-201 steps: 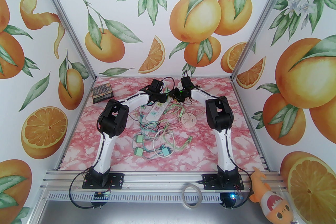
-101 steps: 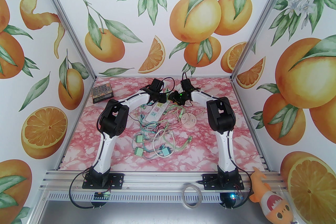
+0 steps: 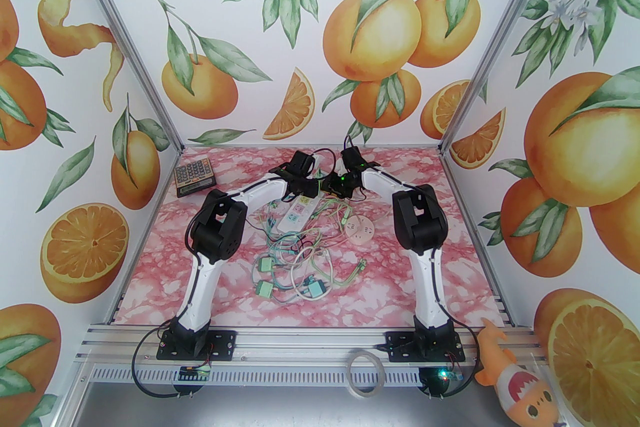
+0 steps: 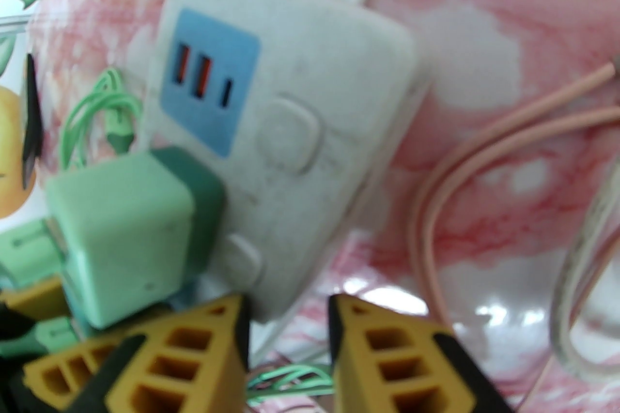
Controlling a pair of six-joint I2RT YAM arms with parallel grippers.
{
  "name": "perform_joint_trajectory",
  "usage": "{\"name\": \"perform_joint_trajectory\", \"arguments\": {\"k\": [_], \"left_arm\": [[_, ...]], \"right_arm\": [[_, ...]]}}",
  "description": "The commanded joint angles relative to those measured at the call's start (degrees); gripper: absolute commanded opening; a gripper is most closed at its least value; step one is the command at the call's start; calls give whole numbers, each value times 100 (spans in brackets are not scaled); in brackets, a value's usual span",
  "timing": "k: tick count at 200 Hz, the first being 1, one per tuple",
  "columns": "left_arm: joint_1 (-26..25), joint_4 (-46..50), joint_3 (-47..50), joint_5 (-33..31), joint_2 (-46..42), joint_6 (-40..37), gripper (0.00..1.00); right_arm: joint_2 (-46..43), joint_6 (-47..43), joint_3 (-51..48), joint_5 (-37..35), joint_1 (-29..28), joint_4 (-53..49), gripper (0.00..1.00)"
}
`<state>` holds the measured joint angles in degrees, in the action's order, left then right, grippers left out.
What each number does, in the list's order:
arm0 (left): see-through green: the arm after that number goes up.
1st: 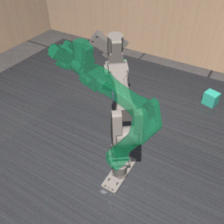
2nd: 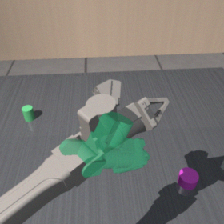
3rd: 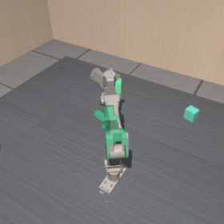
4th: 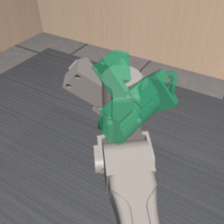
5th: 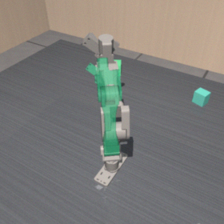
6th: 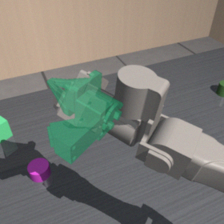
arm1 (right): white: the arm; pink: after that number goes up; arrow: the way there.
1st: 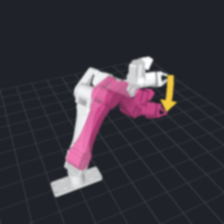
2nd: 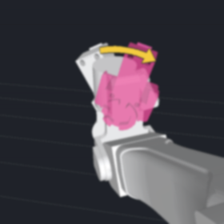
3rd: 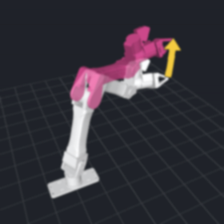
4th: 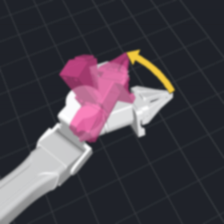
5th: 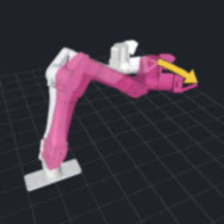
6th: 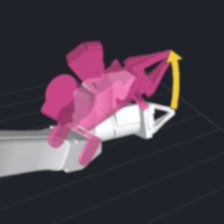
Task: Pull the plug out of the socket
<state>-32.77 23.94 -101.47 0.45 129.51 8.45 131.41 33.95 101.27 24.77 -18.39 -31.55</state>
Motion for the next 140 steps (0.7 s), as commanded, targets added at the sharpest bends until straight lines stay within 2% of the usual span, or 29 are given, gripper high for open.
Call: {"name": "perform_joint_trajectory", "arguments": {"k": [1,26,93,124,140], "left_arm": [[-203,-22,-39,-129,-253,-231,22],[-165,18,-72,-27,-294,-36,21],[335,93,-367,1160,-438,904,21],[324,76,-306,1103,-509,761,21],[231,144,-302,870,-550,476,21]], "right_arm": [[388,-137,-72,-617,-24,-800,32],[392,-177,-14,-702,-37,-865,32],[396,-258,-20,-932,-59,-1041,31],[351,-253,-6,-926,-59,-1046,31],[348,-244,22,-898,-59,-1046,31]]}}
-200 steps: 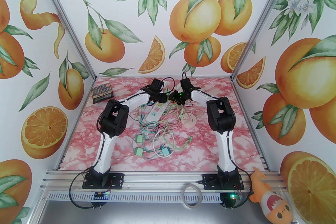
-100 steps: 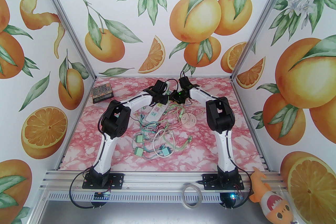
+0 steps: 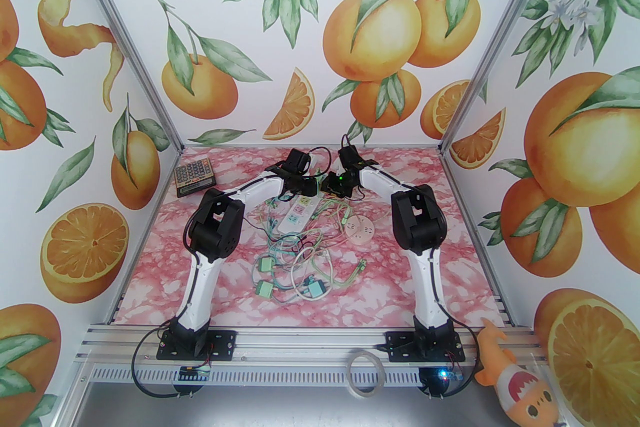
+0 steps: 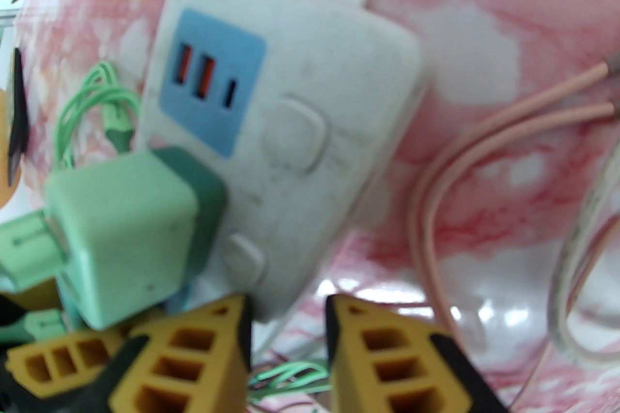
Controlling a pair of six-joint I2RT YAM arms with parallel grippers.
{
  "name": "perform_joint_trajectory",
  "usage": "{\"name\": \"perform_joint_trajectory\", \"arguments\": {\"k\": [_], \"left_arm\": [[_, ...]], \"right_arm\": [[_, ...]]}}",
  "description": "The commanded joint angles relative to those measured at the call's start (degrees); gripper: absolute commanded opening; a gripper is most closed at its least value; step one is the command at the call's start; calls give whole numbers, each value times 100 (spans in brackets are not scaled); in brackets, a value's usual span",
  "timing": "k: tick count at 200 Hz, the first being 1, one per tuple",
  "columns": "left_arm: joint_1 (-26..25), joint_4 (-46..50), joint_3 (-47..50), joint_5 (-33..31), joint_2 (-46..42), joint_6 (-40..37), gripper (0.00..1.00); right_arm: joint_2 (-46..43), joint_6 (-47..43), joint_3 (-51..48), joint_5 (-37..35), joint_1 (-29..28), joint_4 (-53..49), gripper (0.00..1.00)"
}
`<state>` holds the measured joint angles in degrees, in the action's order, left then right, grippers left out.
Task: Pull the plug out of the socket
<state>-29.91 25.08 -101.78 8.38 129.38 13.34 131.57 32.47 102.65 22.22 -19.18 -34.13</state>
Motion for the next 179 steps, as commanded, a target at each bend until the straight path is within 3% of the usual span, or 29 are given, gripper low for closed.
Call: {"name": "perform_joint_trajectory", "arguments": {"k": [1,50,134,179], "left_arm": [[-61,36,-272,50,-537,-32,21],[-524,151,-160,-1227,-761,-927,20],[-302,236,-72,-836,-913,-490,19],[111,369,523,-797,-1540,-120,21]], "right_arm": [[332,-97,-114,-640,20,-793,31],[356,-105,-81,-675,11,-862,32],[343,-100,-54,-692,-16,-907,32],[278,-80,14,-667,-16,-900,32]]}}
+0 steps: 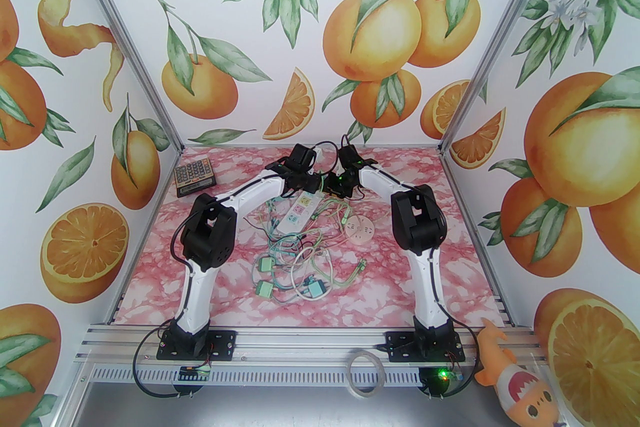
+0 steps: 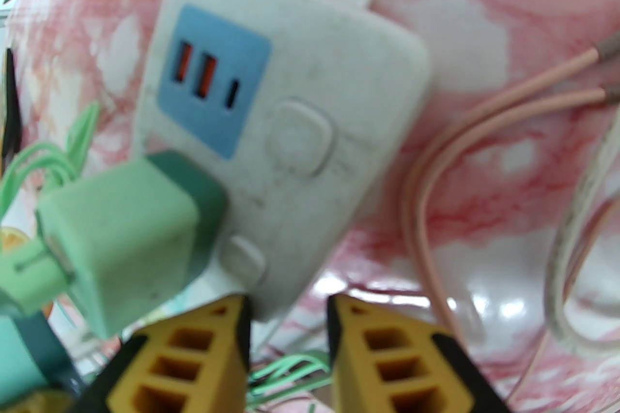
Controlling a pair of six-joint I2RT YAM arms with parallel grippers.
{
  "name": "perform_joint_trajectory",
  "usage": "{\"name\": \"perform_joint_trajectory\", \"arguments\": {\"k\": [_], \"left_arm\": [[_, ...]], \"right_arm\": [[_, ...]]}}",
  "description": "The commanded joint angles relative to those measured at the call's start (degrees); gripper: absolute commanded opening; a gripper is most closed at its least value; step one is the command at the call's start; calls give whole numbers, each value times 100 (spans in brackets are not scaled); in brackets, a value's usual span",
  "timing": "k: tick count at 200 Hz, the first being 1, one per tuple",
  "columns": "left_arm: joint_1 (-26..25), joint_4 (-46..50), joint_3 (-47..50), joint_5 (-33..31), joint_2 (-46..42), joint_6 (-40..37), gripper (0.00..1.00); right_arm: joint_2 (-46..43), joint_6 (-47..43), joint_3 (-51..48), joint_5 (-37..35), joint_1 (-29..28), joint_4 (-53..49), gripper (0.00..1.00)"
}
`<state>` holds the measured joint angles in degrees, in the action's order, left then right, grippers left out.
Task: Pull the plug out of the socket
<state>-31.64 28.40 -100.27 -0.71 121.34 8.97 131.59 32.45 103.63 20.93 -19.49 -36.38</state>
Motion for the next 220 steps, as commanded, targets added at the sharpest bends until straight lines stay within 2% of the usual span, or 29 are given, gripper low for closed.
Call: {"name": "perform_joint_trajectory", "arguments": {"k": [1,68,117,143,178,220], "left_arm": [[291,26,396,118,-766,325,21],[1265,-561,2097,693,-2240,1317,22],[2354,-950,2965,1202,-2757,1773,23],[2914,-976,3273,1263,-2801,1765,23],[3533,-408,3330,811,-2547,1590,22],[3883,-256,3365,818,-2018,1466,22]], "right_arm": [[273,-79,-82,-538,15,-668,32],[236,-42,34,-494,16,-669,33],[149,-9,73,-461,-3,-661,33],[91,3,47,-460,-29,-651,33],[3,18,-32,-458,-47,-622,34],[-48,31,-81,-459,-55,-607,32]]}}
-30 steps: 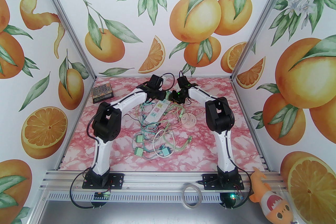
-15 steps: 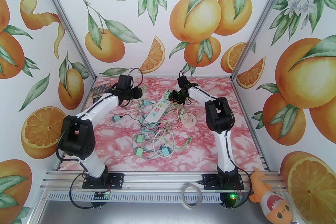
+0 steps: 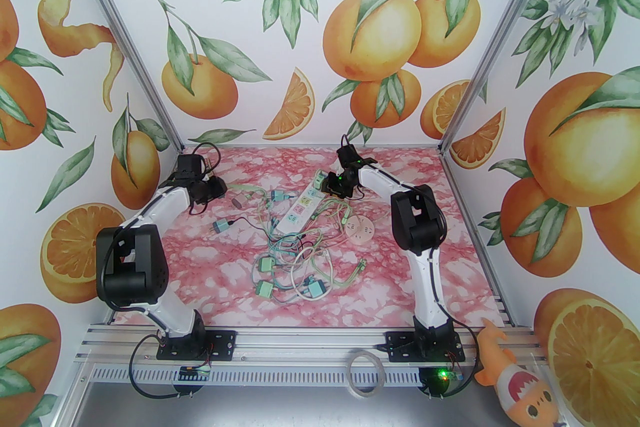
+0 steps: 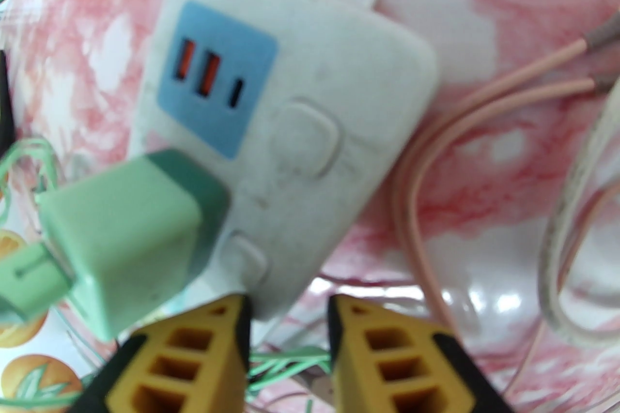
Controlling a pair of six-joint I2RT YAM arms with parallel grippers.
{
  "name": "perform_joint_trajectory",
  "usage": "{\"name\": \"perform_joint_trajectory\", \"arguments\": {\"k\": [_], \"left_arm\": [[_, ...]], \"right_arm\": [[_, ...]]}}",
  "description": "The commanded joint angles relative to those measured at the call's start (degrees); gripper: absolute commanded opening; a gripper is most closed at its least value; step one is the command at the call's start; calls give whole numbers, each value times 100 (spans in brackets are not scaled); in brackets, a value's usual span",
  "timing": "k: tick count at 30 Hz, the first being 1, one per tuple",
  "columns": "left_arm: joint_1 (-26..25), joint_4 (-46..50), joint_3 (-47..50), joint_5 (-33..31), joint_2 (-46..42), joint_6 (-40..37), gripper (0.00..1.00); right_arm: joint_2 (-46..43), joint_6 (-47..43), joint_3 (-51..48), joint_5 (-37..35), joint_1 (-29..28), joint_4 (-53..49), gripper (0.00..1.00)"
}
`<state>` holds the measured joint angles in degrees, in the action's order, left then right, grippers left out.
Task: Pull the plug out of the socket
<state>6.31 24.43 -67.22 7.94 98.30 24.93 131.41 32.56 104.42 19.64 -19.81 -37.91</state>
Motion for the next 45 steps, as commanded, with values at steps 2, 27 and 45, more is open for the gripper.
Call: {"name": "perform_joint_trajectory", "arguments": {"k": [2,27,45], "left_arm": [[100,133,60,-49,367,-143,23],[-759,-180,-44,-433,-618,-94,100],[-2642,-1103,-949,-823,124,-675,100]], "right_arm": [[-46,22,-162,-336,-25,-453,32],[-1043,-87,-497,-617,-23,197,50],[-2091,-30,-1674,-1236,78,1322,100]]}}
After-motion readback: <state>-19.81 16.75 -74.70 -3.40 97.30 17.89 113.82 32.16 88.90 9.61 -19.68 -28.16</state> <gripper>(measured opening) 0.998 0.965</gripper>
